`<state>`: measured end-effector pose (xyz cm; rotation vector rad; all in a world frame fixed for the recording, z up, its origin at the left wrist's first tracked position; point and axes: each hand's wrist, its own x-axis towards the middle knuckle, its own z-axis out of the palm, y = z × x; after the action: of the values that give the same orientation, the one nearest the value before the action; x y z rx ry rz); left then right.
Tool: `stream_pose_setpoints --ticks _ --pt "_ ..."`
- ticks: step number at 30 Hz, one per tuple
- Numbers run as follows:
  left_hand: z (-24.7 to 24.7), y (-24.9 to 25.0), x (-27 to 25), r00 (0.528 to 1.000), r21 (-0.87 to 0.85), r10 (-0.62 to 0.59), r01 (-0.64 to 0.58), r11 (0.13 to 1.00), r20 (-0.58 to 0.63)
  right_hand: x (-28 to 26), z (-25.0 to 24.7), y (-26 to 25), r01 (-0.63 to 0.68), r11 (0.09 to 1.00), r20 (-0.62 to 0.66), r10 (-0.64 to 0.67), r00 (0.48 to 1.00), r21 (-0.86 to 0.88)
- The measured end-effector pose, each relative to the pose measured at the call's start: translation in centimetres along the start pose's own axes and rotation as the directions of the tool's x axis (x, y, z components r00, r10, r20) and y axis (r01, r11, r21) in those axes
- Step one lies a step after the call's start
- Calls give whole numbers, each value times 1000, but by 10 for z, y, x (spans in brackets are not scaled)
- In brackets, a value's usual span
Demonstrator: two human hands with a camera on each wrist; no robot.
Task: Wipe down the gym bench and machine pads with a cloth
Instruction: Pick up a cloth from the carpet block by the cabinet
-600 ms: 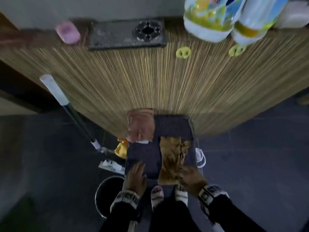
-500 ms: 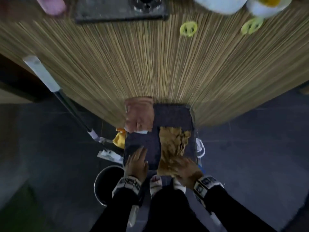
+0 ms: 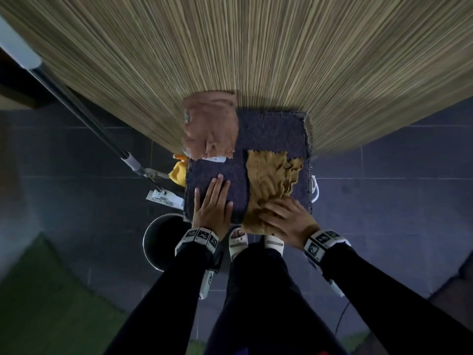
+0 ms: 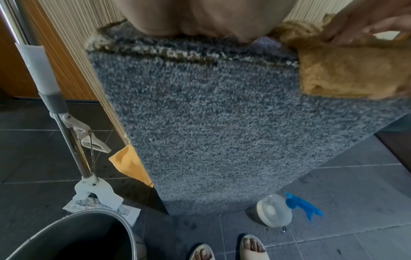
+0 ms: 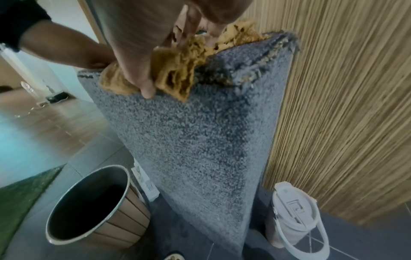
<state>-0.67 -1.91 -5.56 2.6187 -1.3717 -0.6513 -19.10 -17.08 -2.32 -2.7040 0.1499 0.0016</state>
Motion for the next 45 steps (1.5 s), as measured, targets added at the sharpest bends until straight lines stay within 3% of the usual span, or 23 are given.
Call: stream_pose_setpoints --ticks 4,8,12,15,17,19,21,26,29,31,32,34,35,42,45 --pt "-1 2 -2 1000 37 -14 14 999 -1 -2 -5 -2 -6 998 -100 13 995 67" --pt "-3 5 -2 999 57 -32 32 998 -7 6 -19 -9 -112 990 -209 127 970 83" --pt "-4 5 0 999 43 -47 46 998 24 30 -41 -4 -227 965 -237 252 938 129" --pt "-5 5 2 997 48 -57 55 997 51 54 -53 11 -377 914 -92 393 915 148" --pt "-5 5 2 996 56 -61 57 997 60 68 -55 26 -532 839 79 526 847 112" --pt "-4 5 2 995 63 -61 57 996 72 77 -57 38 -616 780 243 580 777 109" --pt "-4 4 2 995 64 -64 58 996 83 83 -58 44 -626 769 244 587 772 129" --pt "-4 4 3 994 52 -64 60 997 90 89 -54 48 -614 788 71 610 789 50" --pt "-3 3 2 995 44 -60 56 997 81 88 -51 45 -489 872 -89 487 869 -2" --pt "-3 3 2 995 44 -57 54 998 80 86 -46 43 -341 940 1 342 940 -22" --pt "-2 3 2 995 41 -57 53 998 83 85 -42 41 -313 949 112 314 943 -29" --pt "-1 2 2 994 35 -57 54 998 93 83 -32 40 -329 940 286 340 896 -88" --pt "-1 2 2 994 35 -58 55 998 95 83 -28 39 -335 932 304 361 882 -134" --pt "-4 3 2 992 45 -49 44 998 112 86 -18 16 -400 884 264 457 849 -243" --pt "-9 6 2 984 25 -66 63 998 165 82 -21 9 -497 853 298 521 800 -156"
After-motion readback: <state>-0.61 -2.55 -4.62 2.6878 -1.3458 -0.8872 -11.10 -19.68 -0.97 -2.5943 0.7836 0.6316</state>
